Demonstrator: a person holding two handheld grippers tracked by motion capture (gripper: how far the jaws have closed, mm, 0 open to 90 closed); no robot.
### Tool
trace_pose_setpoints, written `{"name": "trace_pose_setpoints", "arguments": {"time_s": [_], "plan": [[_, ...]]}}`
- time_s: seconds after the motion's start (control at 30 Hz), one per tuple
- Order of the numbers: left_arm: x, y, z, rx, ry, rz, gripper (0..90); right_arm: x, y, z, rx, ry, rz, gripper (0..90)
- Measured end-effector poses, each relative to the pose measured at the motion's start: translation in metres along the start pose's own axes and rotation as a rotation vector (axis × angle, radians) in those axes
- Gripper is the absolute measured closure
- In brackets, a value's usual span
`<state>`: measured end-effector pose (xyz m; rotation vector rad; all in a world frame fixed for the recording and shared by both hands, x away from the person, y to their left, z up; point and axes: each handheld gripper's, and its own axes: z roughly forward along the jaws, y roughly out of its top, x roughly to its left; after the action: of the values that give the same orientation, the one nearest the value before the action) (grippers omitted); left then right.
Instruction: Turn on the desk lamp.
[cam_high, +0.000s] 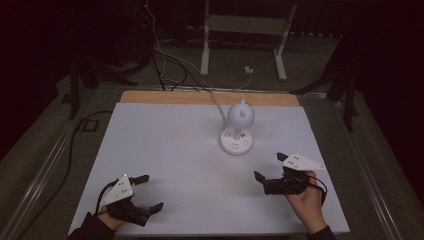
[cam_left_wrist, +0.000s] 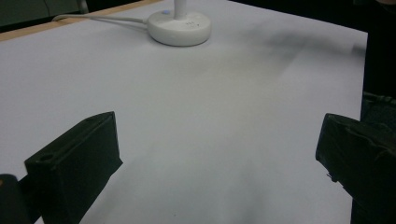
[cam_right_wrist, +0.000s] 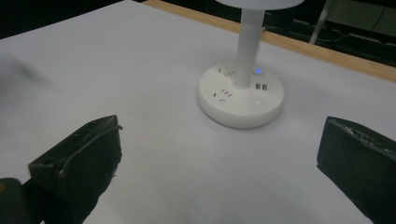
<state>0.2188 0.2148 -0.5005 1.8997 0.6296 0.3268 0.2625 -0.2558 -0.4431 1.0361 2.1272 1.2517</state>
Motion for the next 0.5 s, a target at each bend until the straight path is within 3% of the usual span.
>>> {"name": "trace_pose_setpoints", "arguments": {"time_s": [0.5], "plan": [[0.0,0.0,0.0,-0.006,0.0,-0.003,0.4,-0.002,0.015,0.021,-0.009,0.021,-0.003,0.1]]}}
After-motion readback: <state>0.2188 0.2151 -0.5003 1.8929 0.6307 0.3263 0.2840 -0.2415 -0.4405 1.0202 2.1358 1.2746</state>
